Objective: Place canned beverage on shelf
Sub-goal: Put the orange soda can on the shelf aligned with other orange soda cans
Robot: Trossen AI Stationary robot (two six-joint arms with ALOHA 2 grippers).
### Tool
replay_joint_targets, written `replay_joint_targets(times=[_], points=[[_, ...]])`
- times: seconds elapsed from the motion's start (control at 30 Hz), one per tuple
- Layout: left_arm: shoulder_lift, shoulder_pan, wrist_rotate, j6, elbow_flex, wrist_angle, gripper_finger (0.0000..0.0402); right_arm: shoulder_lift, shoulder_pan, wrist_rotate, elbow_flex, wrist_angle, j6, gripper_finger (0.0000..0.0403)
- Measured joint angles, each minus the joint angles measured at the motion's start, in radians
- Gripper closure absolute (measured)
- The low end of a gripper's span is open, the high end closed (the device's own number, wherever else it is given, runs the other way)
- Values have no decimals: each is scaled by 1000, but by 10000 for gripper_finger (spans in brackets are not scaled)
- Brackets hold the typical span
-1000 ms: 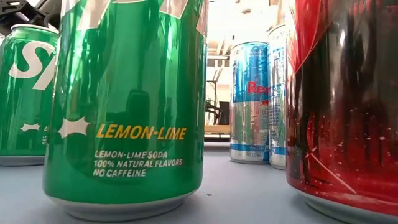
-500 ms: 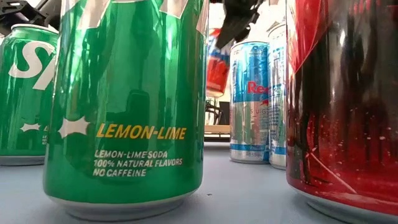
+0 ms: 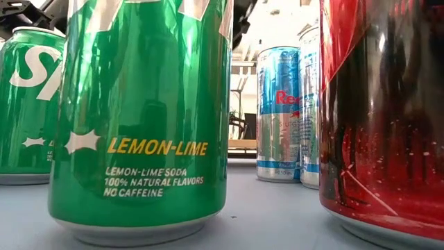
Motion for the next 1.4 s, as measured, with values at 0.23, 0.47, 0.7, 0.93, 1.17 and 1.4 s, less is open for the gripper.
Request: replay_joint_targets(times=[0.23,0.47,0.7,0.93,1.17,1.4], points=[[0,0,3,0,0,2,223,54,0,-2,24,-27,-13,129],[0,0,3,7,0,1,223,49,-10,-28,26,-19,-41,127],[0,0,4,9,0,1,223,49,-14,-51,26,-9,-42,126],[0,0,5,9,0,1,223,49,-33,-54,26,-3,-43,113],[0,0,6,9,0,1,223,48,-45,-54,26,1,-42,79],[0,0,23,9,0,2,223,46,-46,-63,26,1,-48,79]])
